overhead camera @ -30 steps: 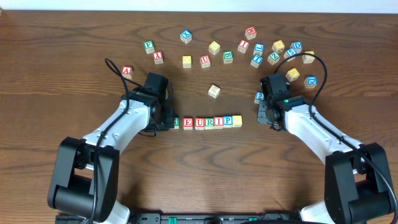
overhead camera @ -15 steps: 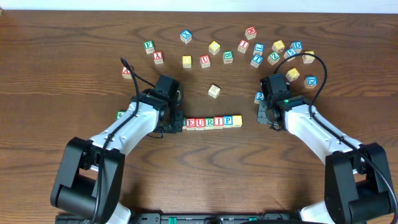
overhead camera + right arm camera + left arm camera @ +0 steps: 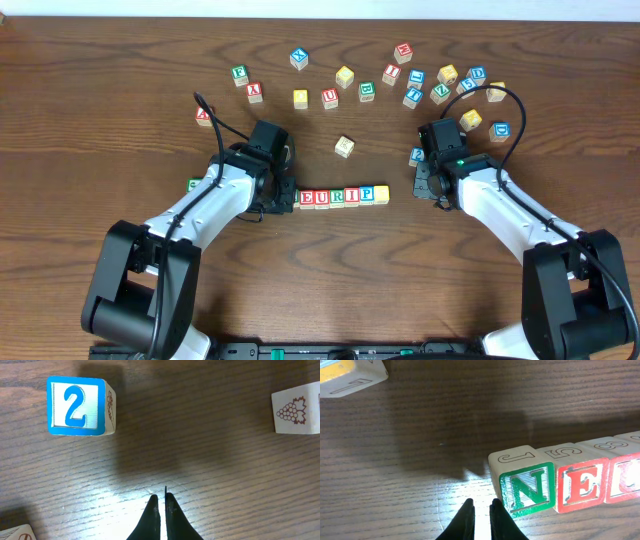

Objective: Spell out NEURIPS

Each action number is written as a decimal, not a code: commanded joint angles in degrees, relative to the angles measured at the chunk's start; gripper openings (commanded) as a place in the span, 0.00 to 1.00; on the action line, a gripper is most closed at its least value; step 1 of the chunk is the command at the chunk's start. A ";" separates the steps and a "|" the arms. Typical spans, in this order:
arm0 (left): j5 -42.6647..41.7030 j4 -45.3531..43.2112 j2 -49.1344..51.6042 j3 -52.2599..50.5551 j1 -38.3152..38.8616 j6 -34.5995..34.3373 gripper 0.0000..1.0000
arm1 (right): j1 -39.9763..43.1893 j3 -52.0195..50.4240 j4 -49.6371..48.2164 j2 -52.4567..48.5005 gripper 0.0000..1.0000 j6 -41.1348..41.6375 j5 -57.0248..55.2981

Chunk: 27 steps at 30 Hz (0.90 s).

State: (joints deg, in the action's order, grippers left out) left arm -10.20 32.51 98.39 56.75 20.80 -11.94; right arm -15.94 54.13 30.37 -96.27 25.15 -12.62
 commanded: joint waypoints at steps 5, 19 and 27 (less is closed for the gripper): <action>-0.13 -0.13 0.46 -0.98 0.09 0.76 0.12 | 0.31 -0.35 0.02 -0.44 0.01 -0.57 -0.33; -1.01 -0.11 0.46 -0.98 0.09 0.98 0.12 | 0.31 -0.35 -0.15 -0.44 0.01 -0.59 -0.33; -0.46 -0.13 0.46 -0.98 0.07 0.94 0.12 | 0.31 -0.35 -0.15 -0.44 0.01 -0.57 -0.35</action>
State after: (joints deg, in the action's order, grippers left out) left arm -10.41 32.51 98.37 56.75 20.80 -11.77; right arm -15.94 54.13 30.30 -96.27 25.15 -12.62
